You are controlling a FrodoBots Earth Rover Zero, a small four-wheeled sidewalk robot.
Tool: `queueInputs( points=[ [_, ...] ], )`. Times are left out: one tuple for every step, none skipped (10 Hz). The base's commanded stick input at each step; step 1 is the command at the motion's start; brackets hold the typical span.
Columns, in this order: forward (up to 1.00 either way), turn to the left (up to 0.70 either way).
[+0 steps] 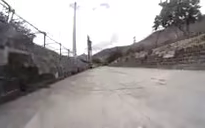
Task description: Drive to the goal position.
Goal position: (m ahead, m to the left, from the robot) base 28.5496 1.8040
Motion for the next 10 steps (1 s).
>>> queueInputs(
  points=[
    [1.0,0.0],
    [1.0,0.0],
    [1.0,0.0],
    [1.0,0.0],
    [1.0,0.0],
    [1.0,0.0],
    [1.0,0.0],
    [1.0,0.0],
    [1.0,0.0],
    [1.0,0.0]
  ],
)
